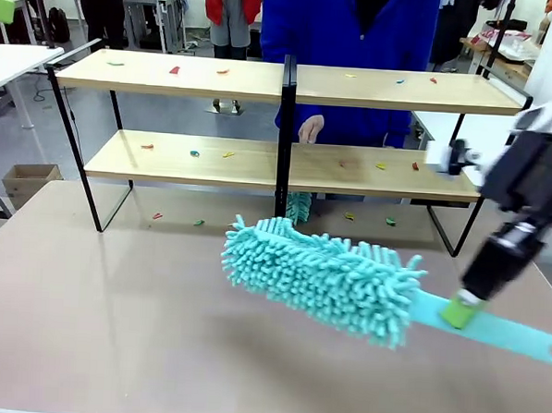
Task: Clean the shelves.
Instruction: Clean a randomly selected level of the Shelf with the Duster.
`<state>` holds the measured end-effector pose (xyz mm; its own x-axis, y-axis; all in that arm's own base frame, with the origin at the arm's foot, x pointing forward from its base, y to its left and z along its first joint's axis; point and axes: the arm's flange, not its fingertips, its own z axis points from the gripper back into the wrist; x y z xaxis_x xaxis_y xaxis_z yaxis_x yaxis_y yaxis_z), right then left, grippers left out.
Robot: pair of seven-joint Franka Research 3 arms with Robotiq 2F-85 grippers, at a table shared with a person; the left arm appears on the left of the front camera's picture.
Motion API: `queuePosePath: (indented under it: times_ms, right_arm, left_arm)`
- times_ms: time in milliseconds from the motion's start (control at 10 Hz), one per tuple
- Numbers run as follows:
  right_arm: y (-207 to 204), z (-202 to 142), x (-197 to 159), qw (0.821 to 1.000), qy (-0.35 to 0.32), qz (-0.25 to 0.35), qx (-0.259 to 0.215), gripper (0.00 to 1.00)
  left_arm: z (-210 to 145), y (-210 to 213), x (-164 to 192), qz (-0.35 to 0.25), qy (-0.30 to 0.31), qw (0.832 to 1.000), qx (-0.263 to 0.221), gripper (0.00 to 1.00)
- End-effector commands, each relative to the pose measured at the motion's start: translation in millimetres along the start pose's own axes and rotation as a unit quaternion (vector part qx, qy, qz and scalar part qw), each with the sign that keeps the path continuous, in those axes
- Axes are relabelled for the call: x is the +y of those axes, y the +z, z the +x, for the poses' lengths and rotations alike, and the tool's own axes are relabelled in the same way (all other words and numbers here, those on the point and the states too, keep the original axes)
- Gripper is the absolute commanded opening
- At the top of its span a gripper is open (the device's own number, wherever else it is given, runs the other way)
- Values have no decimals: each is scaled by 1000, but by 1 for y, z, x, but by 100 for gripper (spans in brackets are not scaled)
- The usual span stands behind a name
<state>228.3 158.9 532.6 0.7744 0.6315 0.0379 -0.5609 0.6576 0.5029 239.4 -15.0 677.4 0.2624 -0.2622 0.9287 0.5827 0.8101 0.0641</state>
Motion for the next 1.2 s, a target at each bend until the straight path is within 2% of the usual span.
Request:
queuePosePath:
  times_ms: [0, 200, 400, 500, 600, 700, 800, 900, 1100]
  right_arm:
    - [-18, 50, 6, 1000, -15, -6, 16, 12]
    - [-50, 100, 7, 999, -12, -29, -39, 12]
    - [-83, 134, 4, 997, -25, -53, -54, 12]
    - [-97, 140, 3, 999, -31, -19, 26, 12]
    - [-73, 115, 1, 998, -7, -47, -41, 12]
    - [-73, 115, 1, 998, -7, -47, -41, 12]
    - [-99, 131, -3, 999, -14, -37, -15, 12]
    - [-110, 132, 5, 997, -10, -74, -29, 12]
    - [-104, 133, 3, 998, 8, -48, -43, 12]
  left_arm:
    - [0, 0, 2, -5, -4, 1000, -1, 100]
    - [0, 0, 2, -5, -4, 1000, -1, 100]
    - [0, 0, 2, -5, -4, 1000, -1, 100]
    - [0, 0, 2, -5, -4, 1000, -1, 100]
    - [0, 0, 2, -5, -4, 1000, -1, 100]
    - [0, 0, 2, -5, -4, 1000, -1, 100]
    - [0, 0, 2, -5, -4, 1000, -1, 100]
    - [0, 0, 2, -5, -4, 1000, -1, 100]
    - [0, 0, 2, -5, -4, 1000, -1, 100]
